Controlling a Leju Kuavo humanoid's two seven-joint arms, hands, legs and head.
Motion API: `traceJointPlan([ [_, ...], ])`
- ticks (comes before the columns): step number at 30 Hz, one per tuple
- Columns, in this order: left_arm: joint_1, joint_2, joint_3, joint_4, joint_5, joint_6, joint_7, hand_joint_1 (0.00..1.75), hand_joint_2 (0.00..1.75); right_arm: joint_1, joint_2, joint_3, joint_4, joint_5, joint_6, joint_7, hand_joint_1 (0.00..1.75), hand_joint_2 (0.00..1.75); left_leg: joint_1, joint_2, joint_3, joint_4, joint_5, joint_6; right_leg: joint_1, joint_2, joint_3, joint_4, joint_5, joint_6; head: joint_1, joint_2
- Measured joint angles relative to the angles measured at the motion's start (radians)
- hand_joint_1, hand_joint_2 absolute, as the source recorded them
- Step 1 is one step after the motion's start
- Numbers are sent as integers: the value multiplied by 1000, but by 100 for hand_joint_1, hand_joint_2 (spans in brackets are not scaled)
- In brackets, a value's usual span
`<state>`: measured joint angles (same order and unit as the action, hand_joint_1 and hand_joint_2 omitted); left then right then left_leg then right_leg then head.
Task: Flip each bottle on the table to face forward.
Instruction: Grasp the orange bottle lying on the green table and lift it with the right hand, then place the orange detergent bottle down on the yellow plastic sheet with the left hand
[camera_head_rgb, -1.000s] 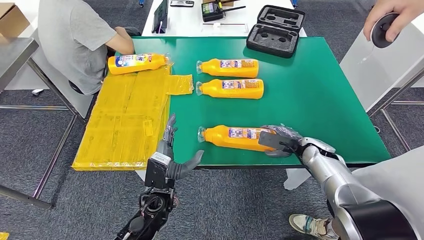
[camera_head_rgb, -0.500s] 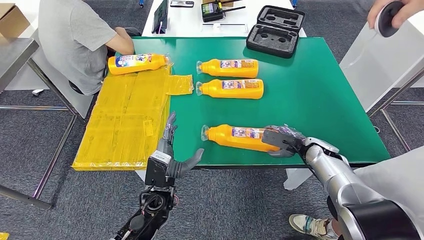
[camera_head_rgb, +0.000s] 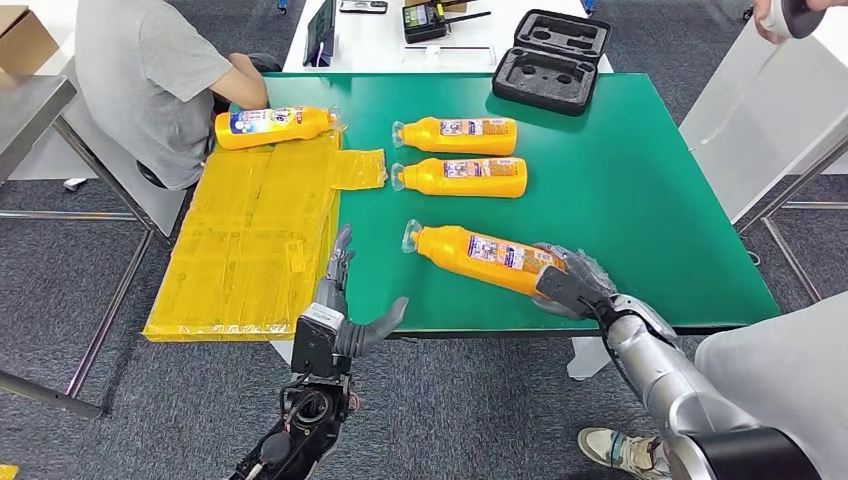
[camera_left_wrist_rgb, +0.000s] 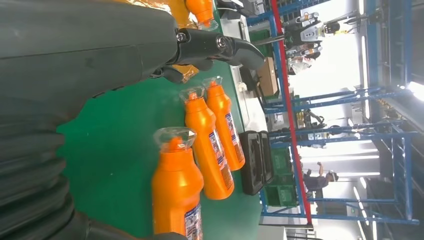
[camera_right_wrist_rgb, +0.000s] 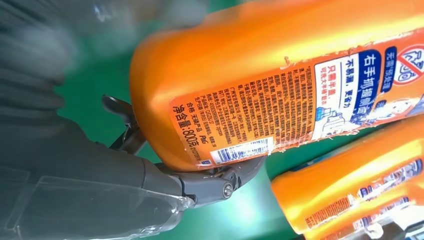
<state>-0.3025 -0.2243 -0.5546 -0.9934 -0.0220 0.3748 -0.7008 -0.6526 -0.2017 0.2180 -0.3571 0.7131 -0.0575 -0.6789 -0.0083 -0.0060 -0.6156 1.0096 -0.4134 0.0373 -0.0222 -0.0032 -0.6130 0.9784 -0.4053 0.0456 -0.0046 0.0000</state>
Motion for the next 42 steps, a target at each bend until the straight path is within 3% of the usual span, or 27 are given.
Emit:
traceJointPlan([
  [12, 22, 0, 1, -45, 18, 1, 0, 0, 175, 26, 28, -75, -43, -144, 17, -19, 175, 175, 0, 0, 0, 0, 0, 0, 0, 0, 0, 0, 0, 0, 0, 0],
  [18, 43, 0, 16, -74, 77, -61, 0, 0, 175, 69, 40, -73, -137, -344, 104, -20, 175, 175, 0, 0, 0, 0, 0, 0, 0, 0, 0, 0, 0, 0, 0, 0],
  [25, 54, -2, 32, -86, 102, -94, 0, 0, 175, 103, 48, -69, -222, -387, 129, -20, 175, 175, 0, 0, 0, 0, 0, 0, 0, 0, 0, 0, 0, 0, 0, 0],
  [30, 30, -39, 87, -14, 309, -360, 0, 0, 175, 167, 68, -12, -368, -565, 197, -21, 175, 175, 0, -1, -1, 0, 0, 0, 0, -1, 0, 0, 0, 0, 0, 0],
  [34, 2, -65, 117, 44, 365, -515, 0, 0, 175, 215, 96, 61, -476, -641, 255, -21, 175, 175, 0, 0, 0, 0, 0, 0, 1, 0, -1, 0, 0, 0, 0, 0],
  [37, -10, -77, 134, 73, 379, -581, 0, 0, 175, 253, 116, 111, -544, -669, 316, -21, 175, 175, 1, 0, 0, 0, 0, 0, 1, 0, -1, 0, 0, 0, 0, 0],
  [42, -19, -85, 156, 102, 375, -603, 0, 0, 175, 299, 138, 169, -615, -672, 376, -21, 175, 175, 1, 0, -1, -1, 0, 0, 1, 0, -1, 0, 0, 0, 0, 0],
])
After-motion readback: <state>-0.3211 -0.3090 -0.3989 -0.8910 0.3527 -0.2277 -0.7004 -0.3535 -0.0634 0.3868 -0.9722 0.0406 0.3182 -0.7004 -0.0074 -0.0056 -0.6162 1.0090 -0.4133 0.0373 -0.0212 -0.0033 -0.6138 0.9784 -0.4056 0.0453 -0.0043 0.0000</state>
